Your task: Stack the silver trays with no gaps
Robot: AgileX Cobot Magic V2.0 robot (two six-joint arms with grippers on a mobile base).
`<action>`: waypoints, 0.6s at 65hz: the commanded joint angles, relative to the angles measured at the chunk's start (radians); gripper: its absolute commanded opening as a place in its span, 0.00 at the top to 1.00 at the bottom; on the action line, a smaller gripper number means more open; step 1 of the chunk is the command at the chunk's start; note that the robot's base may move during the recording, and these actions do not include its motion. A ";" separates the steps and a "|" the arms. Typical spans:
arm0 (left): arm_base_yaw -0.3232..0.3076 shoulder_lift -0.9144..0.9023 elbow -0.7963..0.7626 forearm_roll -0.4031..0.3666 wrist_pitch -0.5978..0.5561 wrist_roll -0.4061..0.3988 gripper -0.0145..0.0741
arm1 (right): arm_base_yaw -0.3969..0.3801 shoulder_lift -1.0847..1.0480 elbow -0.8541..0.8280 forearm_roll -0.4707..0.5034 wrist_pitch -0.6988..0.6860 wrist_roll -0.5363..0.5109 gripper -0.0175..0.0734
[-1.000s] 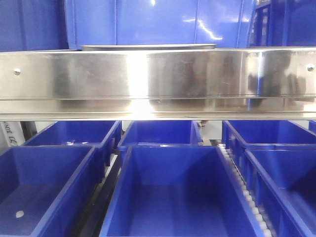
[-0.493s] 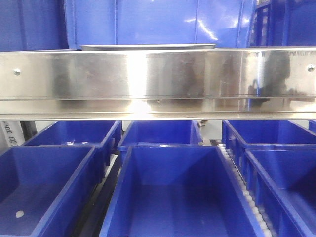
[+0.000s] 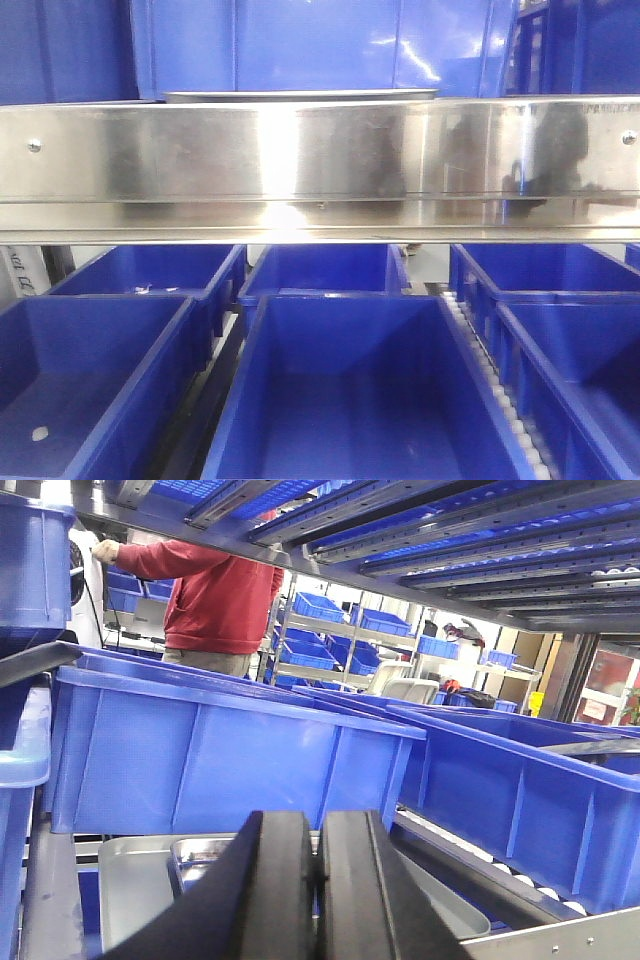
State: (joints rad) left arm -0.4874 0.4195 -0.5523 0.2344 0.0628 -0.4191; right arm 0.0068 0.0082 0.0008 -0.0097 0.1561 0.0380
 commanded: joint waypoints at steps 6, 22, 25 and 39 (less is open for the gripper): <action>-0.008 -0.004 0.002 0.004 -0.026 0.002 0.82 | -0.003 -0.008 -0.001 0.001 -0.008 -0.003 0.90; 0.167 -0.122 0.091 -0.162 -0.025 0.357 0.82 | -0.003 -0.008 -0.001 0.001 -0.008 -0.003 0.90; 0.214 -0.155 0.131 -0.220 -0.025 0.419 0.82 | -0.003 -0.008 -0.001 0.001 -0.008 -0.003 0.90; 0.406 -0.297 0.347 -0.285 -0.015 0.460 0.82 | -0.003 -0.008 -0.001 0.001 -0.008 -0.003 0.90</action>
State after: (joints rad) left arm -0.1226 0.1647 -0.2656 -0.0307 0.0499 0.0224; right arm 0.0068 0.0082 0.0008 -0.0097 0.1582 0.0380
